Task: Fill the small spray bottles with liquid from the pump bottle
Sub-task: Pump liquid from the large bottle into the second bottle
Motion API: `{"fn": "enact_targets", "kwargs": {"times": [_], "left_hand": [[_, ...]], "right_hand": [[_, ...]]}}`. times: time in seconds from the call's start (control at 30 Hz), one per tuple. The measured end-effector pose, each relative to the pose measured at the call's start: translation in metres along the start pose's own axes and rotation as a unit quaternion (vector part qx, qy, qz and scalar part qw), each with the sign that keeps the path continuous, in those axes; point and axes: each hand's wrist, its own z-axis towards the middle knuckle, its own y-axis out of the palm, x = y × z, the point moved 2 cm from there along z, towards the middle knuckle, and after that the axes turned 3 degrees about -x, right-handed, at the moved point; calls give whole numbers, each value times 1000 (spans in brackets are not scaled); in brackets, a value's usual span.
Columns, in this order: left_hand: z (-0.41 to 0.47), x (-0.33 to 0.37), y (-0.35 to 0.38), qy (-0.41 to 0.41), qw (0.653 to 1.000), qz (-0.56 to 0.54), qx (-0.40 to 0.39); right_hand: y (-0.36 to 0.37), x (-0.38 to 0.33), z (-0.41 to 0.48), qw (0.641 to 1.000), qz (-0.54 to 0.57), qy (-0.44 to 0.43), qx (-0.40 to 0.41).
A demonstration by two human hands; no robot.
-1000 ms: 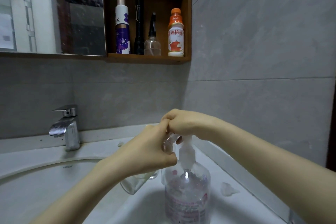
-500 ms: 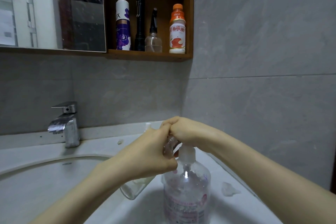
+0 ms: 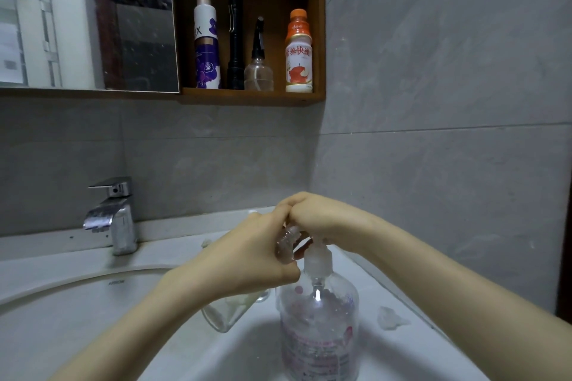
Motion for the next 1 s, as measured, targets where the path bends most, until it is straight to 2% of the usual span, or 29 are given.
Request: {"fn": "enact_targets", "kwargs": {"times": [0.53, 1.0], "left_hand": [[2, 0, -1, 49, 997, -46, -33], [-1, 0, 1, 34, 996, -77, -35]], "right_hand": [[-1, 2, -1, 1000, -28, -6, 7], [1, 2, 0, 998, -58, 16, 15]]}}
